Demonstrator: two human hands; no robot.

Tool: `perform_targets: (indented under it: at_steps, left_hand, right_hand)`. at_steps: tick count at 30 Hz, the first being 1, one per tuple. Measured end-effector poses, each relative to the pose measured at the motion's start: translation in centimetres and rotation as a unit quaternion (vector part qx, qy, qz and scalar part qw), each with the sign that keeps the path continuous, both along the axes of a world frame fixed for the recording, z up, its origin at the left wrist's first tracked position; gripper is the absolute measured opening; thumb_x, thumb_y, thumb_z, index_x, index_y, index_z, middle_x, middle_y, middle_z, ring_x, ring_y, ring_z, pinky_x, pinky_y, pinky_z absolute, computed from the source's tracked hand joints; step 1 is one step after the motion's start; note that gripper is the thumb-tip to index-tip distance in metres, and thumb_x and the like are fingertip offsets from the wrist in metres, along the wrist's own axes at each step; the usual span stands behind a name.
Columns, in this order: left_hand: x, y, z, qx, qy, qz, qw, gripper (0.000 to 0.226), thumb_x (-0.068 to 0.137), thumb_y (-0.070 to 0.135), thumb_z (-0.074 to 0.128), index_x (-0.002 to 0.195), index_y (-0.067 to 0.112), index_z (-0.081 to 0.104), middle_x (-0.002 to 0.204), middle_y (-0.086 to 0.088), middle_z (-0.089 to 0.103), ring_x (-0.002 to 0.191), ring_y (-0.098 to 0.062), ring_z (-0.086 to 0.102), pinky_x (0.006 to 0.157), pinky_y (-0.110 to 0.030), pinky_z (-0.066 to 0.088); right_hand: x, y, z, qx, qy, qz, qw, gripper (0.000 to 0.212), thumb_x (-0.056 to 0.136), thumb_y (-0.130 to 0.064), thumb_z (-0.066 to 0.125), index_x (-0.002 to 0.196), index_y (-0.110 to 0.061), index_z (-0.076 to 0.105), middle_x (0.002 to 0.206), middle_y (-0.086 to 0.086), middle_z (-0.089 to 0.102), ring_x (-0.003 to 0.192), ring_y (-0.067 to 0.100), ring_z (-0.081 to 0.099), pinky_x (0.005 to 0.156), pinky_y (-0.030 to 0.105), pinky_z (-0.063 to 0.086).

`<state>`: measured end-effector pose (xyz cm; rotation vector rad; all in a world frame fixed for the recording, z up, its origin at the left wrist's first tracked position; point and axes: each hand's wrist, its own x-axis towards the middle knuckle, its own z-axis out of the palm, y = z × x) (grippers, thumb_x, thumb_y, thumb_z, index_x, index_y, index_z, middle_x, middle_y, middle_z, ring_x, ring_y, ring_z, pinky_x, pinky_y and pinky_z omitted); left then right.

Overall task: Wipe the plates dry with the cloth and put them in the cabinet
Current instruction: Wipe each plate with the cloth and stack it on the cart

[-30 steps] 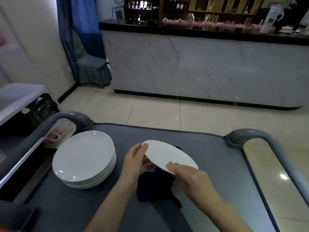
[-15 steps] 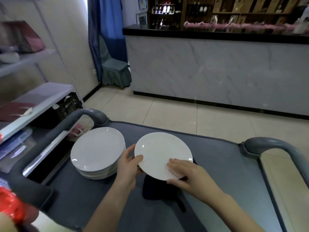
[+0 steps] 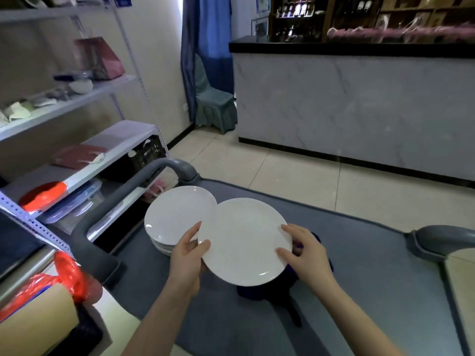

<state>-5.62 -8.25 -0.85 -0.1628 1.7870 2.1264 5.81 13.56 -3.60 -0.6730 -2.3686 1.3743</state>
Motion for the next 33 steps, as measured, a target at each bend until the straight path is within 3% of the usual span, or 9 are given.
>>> perform_targets:
  at_steps: [6, 8, 12, 16, 18, 20, 23, 29, 33]
  left_hand:
    - [-1.3, -3.6, 0.5, -0.037, 0.036, 0.038, 0.998, 0.041, 0.092, 0.005, 0.064, 0.126, 0.028, 0.062, 0.109, -0.002, 0.071, 0.1, -0.023, 0.067, 0.08, -0.039, 0.057]
    - [-2.6, -4.7, 0.7, -0.05, 0.042, 0.041, 0.997, 0.037, 0.093, 0.007, 0.063, 0.124, 0.028, 0.063, 0.112, 0.002, 0.068, 0.102, -0.021, 0.065, 0.087, -0.042, 0.056]
    - [-6.7, -7.6, 0.5, -0.093, 0.068, 0.043, 0.992, 0.037, 0.097, 0.005, 0.055, 0.13, 0.021, 0.062, 0.113, 0.007, 0.067, 0.102, -0.013, 0.063, 0.092, -0.044, 0.054]
    - [-11.9, -9.6, 0.2, -0.166, 0.136, 0.024, 0.976, 0.042, 0.091, -0.005, 0.054, 0.125, 0.017, 0.067, 0.1, 0.013, 0.072, 0.085, 0.007, 0.066, 0.075, -0.018, 0.052]
    - [-14.6, -10.2, 0.2, -0.215, 0.158, -0.003, 0.964, 0.046, 0.088, -0.005, 0.054, 0.108, 0.032, 0.072, 0.083, 0.02, 0.072, 0.081, 0.001, 0.066, 0.073, -0.021, 0.052]
    - [-17.2, -10.6, -0.3, -0.257, 0.171, -0.026, 0.951, 0.045, 0.087, -0.003, 0.054, 0.093, 0.039, 0.07, 0.084, 0.009, 0.072, 0.085, -0.017, 0.066, 0.081, -0.035, 0.052]
    - [-20.3, -11.1, -1.8, -0.322, 0.181, -0.055, 0.928, 0.033, 0.091, 0.004, 0.054, 0.114, 0.022, 0.071, 0.103, -0.011, 0.065, 0.092, -0.025, 0.061, 0.082, -0.035, 0.048]
    - [-22.5, -11.7, -4.2, -0.314, 0.177, -0.135, 0.923, 0.034, 0.096, 0.009, 0.05, 0.124, 0.021, 0.064, 0.107, -0.009, 0.057, 0.093, -0.019, 0.058, 0.091, -0.036, 0.049]
    - [-23.0, -11.8, -4.6, -0.28, 0.147, -0.124, 0.941, 0.036, 0.097, 0.008, 0.053, 0.129, 0.021, 0.061, 0.113, -0.005, 0.044, 0.092, -0.01, 0.057, 0.088, -0.024, 0.041]
  right_hand:
    - [-2.4, -4.0, 0.7, -0.119, 0.07, -0.01, 0.99, 0.047, 0.083, 0.0, 0.073, 0.118, -0.03, 0.066, 0.127, -0.019, 0.058, 0.102, -0.011, 0.059, 0.078, 0.005, 0.048]
    - [-3.6, -5.1, 0.8, -0.134, 0.078, -0.011, 0.988, 0.044, 0.084, 0.0, 0.072, 0.121, -0.025, 0.068, 0.13, -0.017, 0.057, 0.108, -0.006, 0.058, 0.081, 0.007, 0.049]
    - [-7.2, -7.6, 1.7, -0.137, 0.075, -0.004, 0.988, 0.045, 0.084, 0.001, 0.071, 0.124, -0.019, 0.067, 0.136, -0.011, 0.057, 0.117, 0.012, 0.06, 0.095, 0.029, 0.054]
    - [-11.9, -10.3, 1.6, -0.115, 0.063, -0.017, 0.991, 0.049, 0.084, 0.002, 0.071, 0.129, -0.016, 0.065, 0.141, -0.008, 0.055, 0.12, 0.016, 0.059, 0.1, 0.034, 0.053]
    - [-14.1, -11.3, 1.1, -0.113, 0.048, -0.03, 0.992, 0.05, 0.084, 0.003, 0.071, 0.13, -0.015, 0.064, 0.143, -0.005, 0.055, 0.12, 0.018, 0.06, 0.099, 0.032, 0.052]
    - [-16.0, -12.2, 0.5, -0.117, 0.027, -0.045, 0.992, 0.052, 0.083, 0.002, 0.071, 0.131, -0.016, 0.063, 0.14, -0.003, 0.059, 0.114, 0.017, 0.063, 0.094, 0.025, 0.051]
    - [-18.4, -13.3, -0.7, -0.118, -0.006, -0.081, 0.99, 0.055, 0.083, 0.0, 0.071, 0.133, -0.02, 0.062, 0.134, 0.001, 0.064, 0.112, 0.017, 0.065, 0.092, 0.021, 0.048]
    - [-20.1, -14.8, -1.7, -0.079, -0.062, -0.133, 0.986, 0.057, 0.084, -0.007, 0.07, 0.136, -0.025, 0.059, 0.142, -0.012, 0.055, 0.125, 0.019, 0.055, 0.109, 0.039, 0.044]
    - [-20.3, -15.4, -2.0, -0.059, -0.089, -0.162, 0.981, 0.057, 0.084, -0.01, 0.07, 0.137, -0.029, 0.058, 0.136, -0.007, 0.057, 0.115, 0.018, 0.059, 0.104, 0.033, 0.045]
